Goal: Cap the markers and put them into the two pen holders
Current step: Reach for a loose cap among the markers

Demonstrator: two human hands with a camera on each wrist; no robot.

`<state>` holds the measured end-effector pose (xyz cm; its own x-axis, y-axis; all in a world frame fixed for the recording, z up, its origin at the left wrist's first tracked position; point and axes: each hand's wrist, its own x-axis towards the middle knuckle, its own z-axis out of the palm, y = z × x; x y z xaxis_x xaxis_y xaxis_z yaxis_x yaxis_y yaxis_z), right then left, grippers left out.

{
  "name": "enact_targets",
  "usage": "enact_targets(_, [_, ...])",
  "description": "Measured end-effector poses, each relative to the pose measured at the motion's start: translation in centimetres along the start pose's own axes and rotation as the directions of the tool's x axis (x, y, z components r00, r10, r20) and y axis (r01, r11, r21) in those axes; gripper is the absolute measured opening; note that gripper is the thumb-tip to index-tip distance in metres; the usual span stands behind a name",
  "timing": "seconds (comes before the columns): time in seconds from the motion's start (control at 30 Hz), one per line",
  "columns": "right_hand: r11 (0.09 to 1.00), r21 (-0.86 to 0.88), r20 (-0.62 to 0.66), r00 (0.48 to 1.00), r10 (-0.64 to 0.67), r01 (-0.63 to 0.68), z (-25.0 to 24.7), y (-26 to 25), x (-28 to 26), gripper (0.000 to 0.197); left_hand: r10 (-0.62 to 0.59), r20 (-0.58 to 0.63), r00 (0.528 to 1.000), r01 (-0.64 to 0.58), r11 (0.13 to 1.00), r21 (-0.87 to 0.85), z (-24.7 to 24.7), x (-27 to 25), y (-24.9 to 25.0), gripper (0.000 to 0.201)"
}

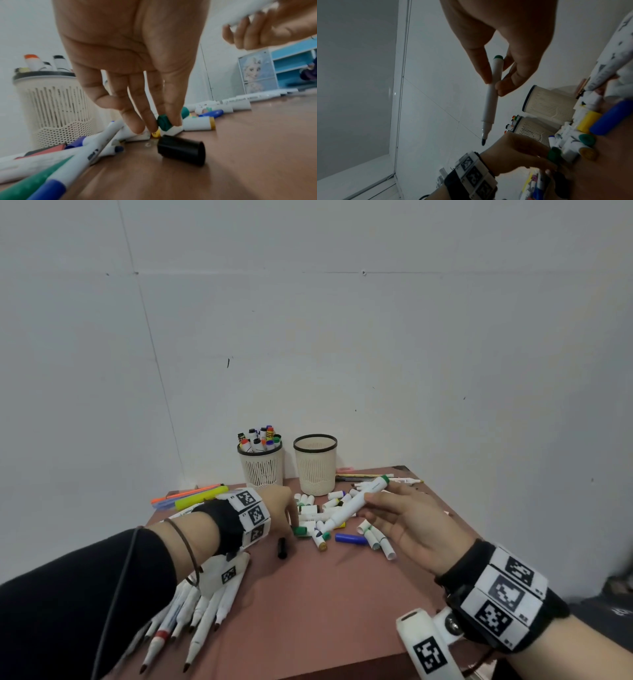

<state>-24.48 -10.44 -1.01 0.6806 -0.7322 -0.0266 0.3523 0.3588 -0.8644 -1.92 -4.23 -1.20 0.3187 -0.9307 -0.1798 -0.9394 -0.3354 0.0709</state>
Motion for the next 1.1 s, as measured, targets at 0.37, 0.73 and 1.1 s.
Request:
enact_targets(0.37, [0.938, 0.303, -0.104, 0.972, 0.209, -0.169, -1.2, 4.4, -1.5, 0.007, -0.075, 0.085, 0.994, 0.069, 0.995, 0.069, -0.4, -1.7, -2.1, 0.043])
enact_targets(0.73, [0.892, 0.434, -0.045, 0.986, 0.163, -0.128, -1.9, 5.7, -0.7, 0.007, -0.292, 0.05, 0.955, 0.291, 0.956, 0.029, -2.2, -4.7, -9.5, 0.033])
enact_targets(1.1, [0.928, 0.372, -0.03, 0.998, 0.047, -0.032, -2.7, 6.1, 0.2, 0.015, -0.26, 0.031, 0.965, 0.262, 0.959, -0.108, -0.2, -3.6, -10.7, 0.024])
